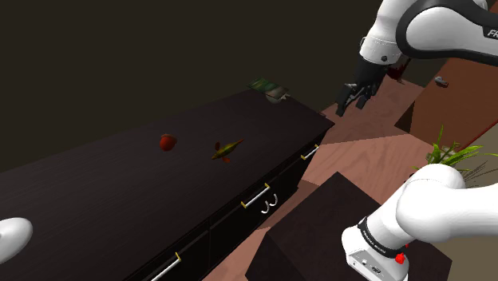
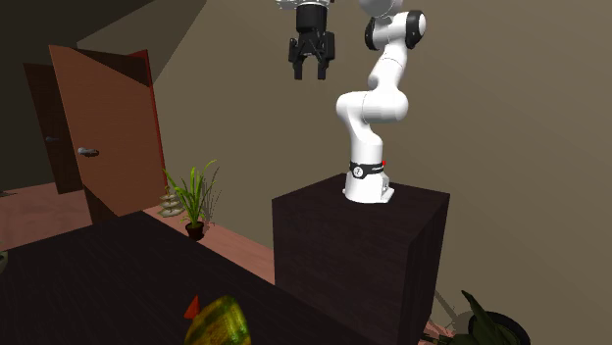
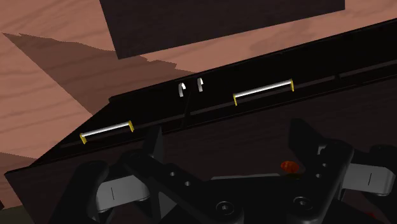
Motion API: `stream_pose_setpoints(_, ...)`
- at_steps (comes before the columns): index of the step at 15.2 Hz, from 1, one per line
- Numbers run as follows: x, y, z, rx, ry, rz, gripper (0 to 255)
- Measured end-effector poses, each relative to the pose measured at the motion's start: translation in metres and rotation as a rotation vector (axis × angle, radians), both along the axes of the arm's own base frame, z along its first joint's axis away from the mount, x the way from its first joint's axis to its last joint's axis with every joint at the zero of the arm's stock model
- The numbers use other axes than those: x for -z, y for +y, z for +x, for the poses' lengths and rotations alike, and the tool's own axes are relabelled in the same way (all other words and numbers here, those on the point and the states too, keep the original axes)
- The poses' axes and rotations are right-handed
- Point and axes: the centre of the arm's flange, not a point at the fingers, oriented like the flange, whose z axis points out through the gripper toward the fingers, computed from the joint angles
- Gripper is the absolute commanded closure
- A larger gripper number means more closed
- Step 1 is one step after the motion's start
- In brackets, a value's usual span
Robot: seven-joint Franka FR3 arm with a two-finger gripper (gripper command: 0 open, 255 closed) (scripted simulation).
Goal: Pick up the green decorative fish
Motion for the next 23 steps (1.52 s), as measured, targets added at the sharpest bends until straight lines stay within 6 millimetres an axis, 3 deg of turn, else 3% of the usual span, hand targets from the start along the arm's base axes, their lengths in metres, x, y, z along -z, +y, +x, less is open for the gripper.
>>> stream_pose_setpoints(3, 0.011, 0.004, 0.006, 0.002, -0.010, 0.000, 0)
stream_pose_setpoints(8, 0.063, 0.020, 0.033, 0.008, -0.055, 0.000, 0)
stream_pose_setpoints(23, 0.205, 0.073, 0.143, 0.028, -0.203, 0.001, 0)
